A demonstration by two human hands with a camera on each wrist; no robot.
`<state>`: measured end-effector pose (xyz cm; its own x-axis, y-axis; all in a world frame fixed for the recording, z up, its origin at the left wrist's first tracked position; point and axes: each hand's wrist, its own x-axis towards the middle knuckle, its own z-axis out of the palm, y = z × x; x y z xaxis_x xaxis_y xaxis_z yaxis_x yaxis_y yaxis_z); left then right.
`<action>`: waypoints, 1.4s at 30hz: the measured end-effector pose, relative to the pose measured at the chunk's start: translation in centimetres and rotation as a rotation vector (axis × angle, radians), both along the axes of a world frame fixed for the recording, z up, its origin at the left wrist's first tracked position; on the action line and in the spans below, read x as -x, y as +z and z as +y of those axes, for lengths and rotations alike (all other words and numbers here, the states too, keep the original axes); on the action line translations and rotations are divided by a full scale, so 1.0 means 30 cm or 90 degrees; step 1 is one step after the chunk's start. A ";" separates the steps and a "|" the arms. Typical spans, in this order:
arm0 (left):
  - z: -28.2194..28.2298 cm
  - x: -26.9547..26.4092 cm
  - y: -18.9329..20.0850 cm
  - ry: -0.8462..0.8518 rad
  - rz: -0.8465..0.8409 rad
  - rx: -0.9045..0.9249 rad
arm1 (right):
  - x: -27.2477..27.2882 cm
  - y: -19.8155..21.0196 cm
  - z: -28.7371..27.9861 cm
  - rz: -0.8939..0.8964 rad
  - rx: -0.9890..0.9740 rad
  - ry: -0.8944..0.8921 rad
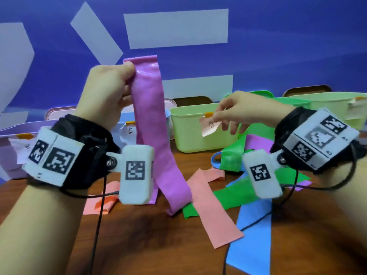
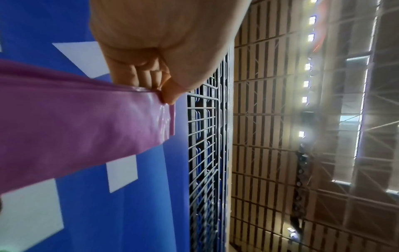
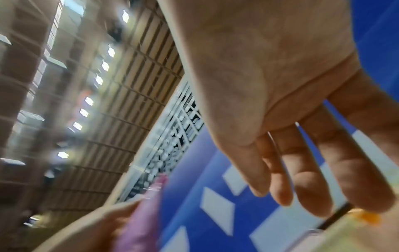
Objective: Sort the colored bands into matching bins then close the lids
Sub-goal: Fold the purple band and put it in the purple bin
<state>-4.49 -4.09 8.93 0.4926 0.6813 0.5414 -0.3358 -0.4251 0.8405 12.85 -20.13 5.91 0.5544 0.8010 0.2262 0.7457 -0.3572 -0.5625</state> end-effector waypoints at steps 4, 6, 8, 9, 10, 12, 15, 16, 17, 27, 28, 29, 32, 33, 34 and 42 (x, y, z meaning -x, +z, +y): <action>-0.029 0.004 0.016 -0.037 -0.020 -0.031 | -0.202 -0.080 -0.066 0.030 0.069 -0.185; -0.029 0.003 0.015 -0.041 -0.023 -0.033 | -0.264 -0.117 -0.094 0.023 0.087 -0.251; -0.028 0.000 0.015 -0.046 -0.028 -0.028 | -0.297 -0.146 -0.116 -0.005 0.125 -0.291; -0.027 -0.002 0.015 -0.054 -0.028 -0.026 | -0.306 -0.159 -0.121 -0.016 0.151 -0.300; -0.029 -0.005 0.014 -0.061 -0.026 -0.026 | -0.313 -0.172 -0.122 -0.021 0.176 -0.298; -0.035 -0.009 0.010 -0.069 -0.017 -0.031 | -0.319 -0.195 -0.115 -0.024 0.224 -0.285; -0.042 -0.005 0.006 -0.071 -0.004 -0.043 | -0.329 -0.217 -0.088 -0.075 0.232 -0.303; -0.045 -0.001 0.008 -0.071 -0.003 -0.043 | -0.336 -0.219 -0.078 -0.089 0.218 -0.314; -0.047 0.003 0.010 -0.069 -0.002 -0.041 | -0.339 -0.219 -0.069 -0.093 0.203 -0.322; -0.068 -0.009 -0.005 -0.102 0.050 -0.063 | -0.218 -0.082 0.004 -0.299 0.046 -0.339; -0.068 -0.011 -0.007 -0.102 0.052 -0.066 | -0.201 -0.065 0.015 -0.323 0.031 -0.330; -0.068 -0.012 -0.006 -0.100 0.052 -0.066 | -0.182 -0.047 0.025 -0.344 0.015 -0.319; -0.056 -0.004 0.004 -0.088 0.043 -0.063 | -0.121 0.018 0.052 -0.360 -0.078 -0.252; -0.051 0.002 0.010 -0.084 0.038 -0.063 | -0.093 0.046 0.057 -0.341 -0.130 -0.211; -0.042 0.010 0.015 -0.080 0.031 -0.062 | -0.063 0.074 0.062 -0.303 -0.185 -0.164; 0.071 0.085 0.049 -0.029 -0.023 -0.032 | 0.099 0.134 0.070 -0.089 -0.247 0.099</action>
<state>-7.05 -1.98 10.40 0.5023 0.6299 0.5924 -0.3855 -0.4502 0.8054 9.89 -18.03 9.93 0.3763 0.7141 0.5903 0.8521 -0.0166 -0.5232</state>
